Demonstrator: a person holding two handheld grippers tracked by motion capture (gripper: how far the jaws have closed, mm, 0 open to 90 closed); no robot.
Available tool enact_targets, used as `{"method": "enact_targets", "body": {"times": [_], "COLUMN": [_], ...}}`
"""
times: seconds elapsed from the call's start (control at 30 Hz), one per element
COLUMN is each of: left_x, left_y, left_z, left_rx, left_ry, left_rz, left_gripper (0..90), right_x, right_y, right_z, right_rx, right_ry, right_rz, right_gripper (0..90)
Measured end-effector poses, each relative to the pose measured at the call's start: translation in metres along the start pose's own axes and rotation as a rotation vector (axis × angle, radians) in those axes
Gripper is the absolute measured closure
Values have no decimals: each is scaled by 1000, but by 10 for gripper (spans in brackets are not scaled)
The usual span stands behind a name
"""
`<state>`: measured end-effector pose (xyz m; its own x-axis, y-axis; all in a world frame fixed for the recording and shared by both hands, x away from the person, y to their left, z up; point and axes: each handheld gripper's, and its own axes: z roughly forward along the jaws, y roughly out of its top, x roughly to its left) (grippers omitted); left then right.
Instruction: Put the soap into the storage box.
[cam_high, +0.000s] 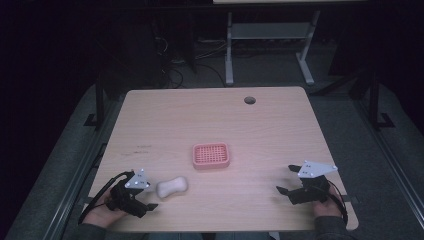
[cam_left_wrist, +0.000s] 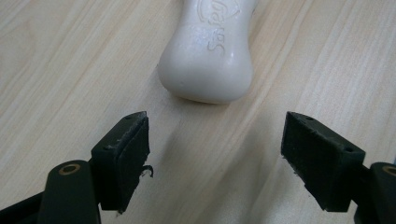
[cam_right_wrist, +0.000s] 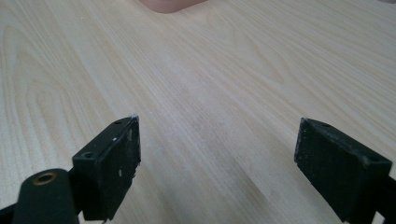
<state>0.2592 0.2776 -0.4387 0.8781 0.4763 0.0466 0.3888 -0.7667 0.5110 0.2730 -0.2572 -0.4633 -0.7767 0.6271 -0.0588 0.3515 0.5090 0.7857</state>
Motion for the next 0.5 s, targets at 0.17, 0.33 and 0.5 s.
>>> {"method": "enact_targets", "body": {"times": [0.17, 0.33, 0.5], "left_x": [1, 2, 4], "left_y": [2, 6, 11], "left_z": [-1, 0, 0], "left_rx": [-8, -6, -9], "left_ry": [-3, -3, -16], "left_rz": [4, 19, 16], "left_gripper": [231, 230, 233], "right_x": [0, 0, 0], "right_y": [0, 0, 0], "right_z": [0, 0, 0], "right_rx": [0, -2, -2], "right_ry": [2, 2, 4], "right_rz": [0, -2, -1], "right_gripper": [138, 138, 138]}}
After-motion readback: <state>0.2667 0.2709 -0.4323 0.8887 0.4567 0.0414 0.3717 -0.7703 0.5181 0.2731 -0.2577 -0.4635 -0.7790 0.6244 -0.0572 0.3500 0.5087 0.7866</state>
